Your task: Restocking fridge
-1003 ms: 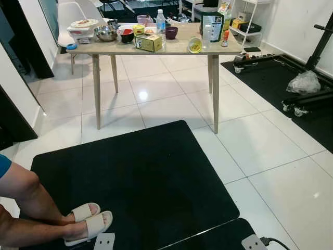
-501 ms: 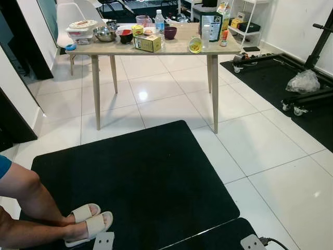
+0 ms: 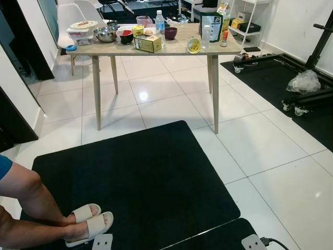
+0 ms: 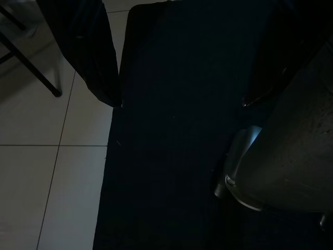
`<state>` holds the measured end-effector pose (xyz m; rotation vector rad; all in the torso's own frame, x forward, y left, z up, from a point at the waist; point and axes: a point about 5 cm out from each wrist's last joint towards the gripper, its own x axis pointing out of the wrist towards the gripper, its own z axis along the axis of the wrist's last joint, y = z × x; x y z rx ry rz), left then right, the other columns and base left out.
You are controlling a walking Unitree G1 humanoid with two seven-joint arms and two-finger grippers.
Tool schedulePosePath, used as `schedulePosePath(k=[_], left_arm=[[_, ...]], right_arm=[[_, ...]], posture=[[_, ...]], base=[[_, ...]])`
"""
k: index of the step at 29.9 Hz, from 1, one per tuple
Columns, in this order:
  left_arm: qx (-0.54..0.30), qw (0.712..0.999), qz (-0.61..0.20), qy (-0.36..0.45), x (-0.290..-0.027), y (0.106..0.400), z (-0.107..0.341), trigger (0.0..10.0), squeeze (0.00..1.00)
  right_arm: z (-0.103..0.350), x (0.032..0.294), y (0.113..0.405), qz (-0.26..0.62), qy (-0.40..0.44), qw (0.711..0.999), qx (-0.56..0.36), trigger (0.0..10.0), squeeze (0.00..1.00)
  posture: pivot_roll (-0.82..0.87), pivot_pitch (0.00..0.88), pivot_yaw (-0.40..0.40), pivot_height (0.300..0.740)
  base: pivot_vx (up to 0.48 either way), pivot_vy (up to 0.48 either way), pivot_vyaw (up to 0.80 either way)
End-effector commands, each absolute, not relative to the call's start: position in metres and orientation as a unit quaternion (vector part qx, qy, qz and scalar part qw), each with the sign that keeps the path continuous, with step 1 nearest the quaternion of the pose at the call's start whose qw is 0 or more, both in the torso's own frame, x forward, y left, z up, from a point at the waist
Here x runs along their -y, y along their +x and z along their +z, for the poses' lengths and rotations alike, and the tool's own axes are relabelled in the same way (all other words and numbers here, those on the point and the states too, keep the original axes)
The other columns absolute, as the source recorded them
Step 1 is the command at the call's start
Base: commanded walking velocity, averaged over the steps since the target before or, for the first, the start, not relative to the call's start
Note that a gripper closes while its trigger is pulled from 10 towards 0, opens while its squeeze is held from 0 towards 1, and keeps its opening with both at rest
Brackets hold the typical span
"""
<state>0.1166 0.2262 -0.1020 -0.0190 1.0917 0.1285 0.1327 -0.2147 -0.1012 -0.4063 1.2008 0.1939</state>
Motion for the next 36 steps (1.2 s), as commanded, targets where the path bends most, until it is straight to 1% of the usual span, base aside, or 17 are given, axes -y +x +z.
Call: schedulePosePath(k=[1, 36], left_arm=[[-0.525, 0.848, 0.069, -0.006, -0.233, 0.1132, -0.1017, 10.0, 0.0], [-0.525, 0.849, 0.061, -0.008, -0.235, 0.114, -0.1009, 10.0, 0.0]], right_arm=[[-0.1009, 0.2163, 0.1328, 0.087, -0.193, 0.8, -0.561, 10.0, 0.0], [-0.1035, 0.2091, 0.1288, 0.095, -0.187, 0.798, -0.564, 10.0, 0.0]], posture=[[-0.04, 0.0, -0.008, 0.74], [-0.02, 0.0, 0.001, 0.74]], base=[[0.0, 0.0, 0.0], [0.0, 0.0, 0.0]])
